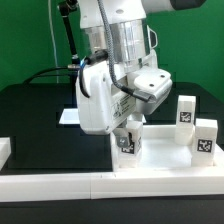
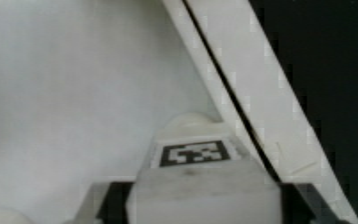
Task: Assemble square table
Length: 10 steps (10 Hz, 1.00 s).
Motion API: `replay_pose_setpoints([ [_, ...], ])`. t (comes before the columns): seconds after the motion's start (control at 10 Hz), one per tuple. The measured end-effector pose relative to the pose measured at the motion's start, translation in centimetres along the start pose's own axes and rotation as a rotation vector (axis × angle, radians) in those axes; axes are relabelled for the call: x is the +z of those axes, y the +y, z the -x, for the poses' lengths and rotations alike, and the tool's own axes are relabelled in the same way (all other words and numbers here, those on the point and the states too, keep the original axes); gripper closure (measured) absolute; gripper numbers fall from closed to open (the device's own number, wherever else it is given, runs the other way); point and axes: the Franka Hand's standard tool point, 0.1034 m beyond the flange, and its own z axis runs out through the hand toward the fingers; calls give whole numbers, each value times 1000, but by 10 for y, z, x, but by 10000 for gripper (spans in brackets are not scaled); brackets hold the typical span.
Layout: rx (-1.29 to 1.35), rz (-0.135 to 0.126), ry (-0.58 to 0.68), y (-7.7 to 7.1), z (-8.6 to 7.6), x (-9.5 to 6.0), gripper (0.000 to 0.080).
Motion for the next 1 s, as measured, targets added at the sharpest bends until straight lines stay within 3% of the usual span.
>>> replay_pose_setpoints([
  [0.2,-4,1,0,0,0,1,499],
  [0.3,-7,3,1,1,1,1,324],
  [0.4,-14,9,1,4,3,2,202],
  [0.5,-31,3,-7,5,7,-6,202],
  [0.8,-41,-27,-71,16,22,-57,154],
  [0.9,-48,-19,-86,19,27,-69,151],
  [1.0,-50,7,-92,22,27,-74,151],
])
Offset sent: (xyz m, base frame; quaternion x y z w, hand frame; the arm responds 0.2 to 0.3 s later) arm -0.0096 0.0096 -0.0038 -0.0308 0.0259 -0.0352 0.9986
